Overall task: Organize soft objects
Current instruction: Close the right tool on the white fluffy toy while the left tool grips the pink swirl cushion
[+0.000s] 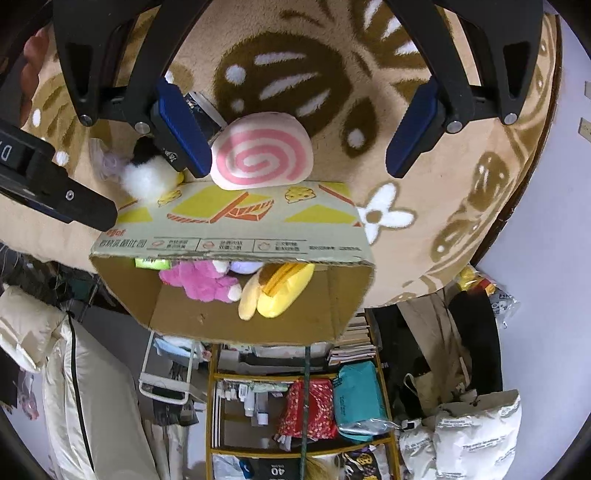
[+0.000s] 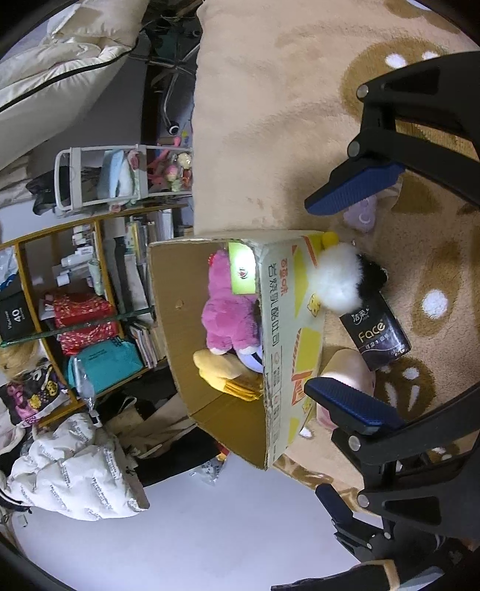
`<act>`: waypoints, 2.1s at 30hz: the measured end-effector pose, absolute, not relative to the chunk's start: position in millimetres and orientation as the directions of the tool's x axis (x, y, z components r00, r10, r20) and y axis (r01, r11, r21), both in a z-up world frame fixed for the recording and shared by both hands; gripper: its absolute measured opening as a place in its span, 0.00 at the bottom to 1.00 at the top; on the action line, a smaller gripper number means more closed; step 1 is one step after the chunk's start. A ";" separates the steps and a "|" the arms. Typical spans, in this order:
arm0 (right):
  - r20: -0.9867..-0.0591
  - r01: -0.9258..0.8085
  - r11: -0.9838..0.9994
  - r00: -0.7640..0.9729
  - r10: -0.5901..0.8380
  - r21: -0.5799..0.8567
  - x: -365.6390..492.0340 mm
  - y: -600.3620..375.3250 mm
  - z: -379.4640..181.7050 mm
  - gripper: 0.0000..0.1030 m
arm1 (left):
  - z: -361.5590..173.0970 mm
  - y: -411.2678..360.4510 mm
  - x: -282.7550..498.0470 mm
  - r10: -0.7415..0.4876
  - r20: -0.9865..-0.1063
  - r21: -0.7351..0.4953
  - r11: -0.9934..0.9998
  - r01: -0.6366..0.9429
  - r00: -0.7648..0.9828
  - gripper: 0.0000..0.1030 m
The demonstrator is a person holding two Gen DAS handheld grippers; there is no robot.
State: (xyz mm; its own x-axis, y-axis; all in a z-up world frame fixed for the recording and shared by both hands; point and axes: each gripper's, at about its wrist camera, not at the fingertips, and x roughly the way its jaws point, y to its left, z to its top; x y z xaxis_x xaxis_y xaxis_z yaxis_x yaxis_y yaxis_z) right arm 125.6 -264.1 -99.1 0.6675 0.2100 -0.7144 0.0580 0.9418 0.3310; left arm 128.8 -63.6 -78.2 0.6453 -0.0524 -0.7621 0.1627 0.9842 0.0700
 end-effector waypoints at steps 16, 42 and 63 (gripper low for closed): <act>-0.780 0.099 0.929 0.580 0.236 0.356 143.6 -263.1 -137.8 0.84 | -105.7 -81.2 145.8 -0.060 -0.802 0.081 0.975 0.209 0.594 0.92; -0.840 0.054 0.948 0.482 0.250 0.314 162.0 -248.2 -169.1 0.33 | -137.5 -66.2 164.2 -0.109 -0.870 -0.034 0.986 0.162 0.481 0.92; -0.863 0.091 0.947 0.444 0.239 0.309 170.1 -243.7 -181.8 0.34 | -149.4 -72.5 169.3 -0.126 -0.881 -0.041 0.981 0.191 0.456 0.86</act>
